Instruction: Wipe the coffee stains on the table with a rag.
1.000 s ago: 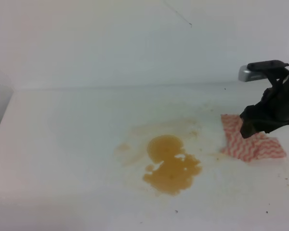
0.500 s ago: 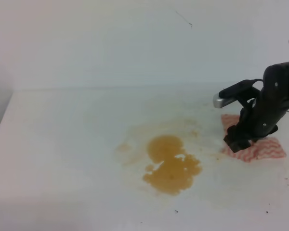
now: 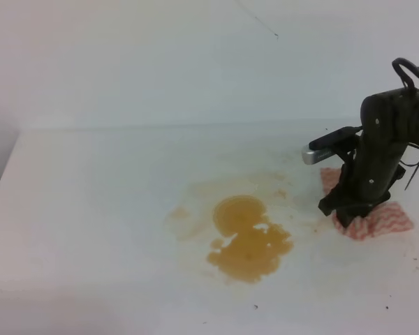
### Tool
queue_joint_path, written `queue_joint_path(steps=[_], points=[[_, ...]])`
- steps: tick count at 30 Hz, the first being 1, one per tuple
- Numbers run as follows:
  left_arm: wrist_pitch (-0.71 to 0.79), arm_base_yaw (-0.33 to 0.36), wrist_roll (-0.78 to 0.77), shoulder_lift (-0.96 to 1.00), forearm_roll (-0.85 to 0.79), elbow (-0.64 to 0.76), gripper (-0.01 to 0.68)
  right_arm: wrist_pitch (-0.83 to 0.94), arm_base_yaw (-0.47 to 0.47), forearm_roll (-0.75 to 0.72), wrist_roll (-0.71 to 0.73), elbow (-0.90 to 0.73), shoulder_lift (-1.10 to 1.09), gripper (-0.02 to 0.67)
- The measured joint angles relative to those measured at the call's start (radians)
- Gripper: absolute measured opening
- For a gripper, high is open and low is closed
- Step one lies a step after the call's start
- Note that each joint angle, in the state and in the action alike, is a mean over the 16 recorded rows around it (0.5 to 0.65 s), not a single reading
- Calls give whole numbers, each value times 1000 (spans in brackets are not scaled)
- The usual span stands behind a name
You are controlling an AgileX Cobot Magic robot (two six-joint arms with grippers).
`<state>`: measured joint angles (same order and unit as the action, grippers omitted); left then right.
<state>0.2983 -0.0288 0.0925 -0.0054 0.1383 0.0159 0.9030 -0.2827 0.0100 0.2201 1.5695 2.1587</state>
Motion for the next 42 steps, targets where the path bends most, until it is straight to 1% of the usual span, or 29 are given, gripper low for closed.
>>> queue_joint_path(steps=[6,8,10,16,31,42], points=[[0,0,0,5,0,-8,0,65,-3,108,51,37,26,49],[0,0,0,5,0,-11,0,77,-6,149,68,43,28,18],[0,0,0,5,0,-11,0,85,-13,188,84,48,29,1],[-1,0,0,5,0,-13,0,83,-50,272,108,56,32,-1],[-1,0,0,5,0,-13,0,16,-212,316,66,56,57,-1],[2,0,-1,5,0,-16,0,8,-283,377,62,58,89,-2]])
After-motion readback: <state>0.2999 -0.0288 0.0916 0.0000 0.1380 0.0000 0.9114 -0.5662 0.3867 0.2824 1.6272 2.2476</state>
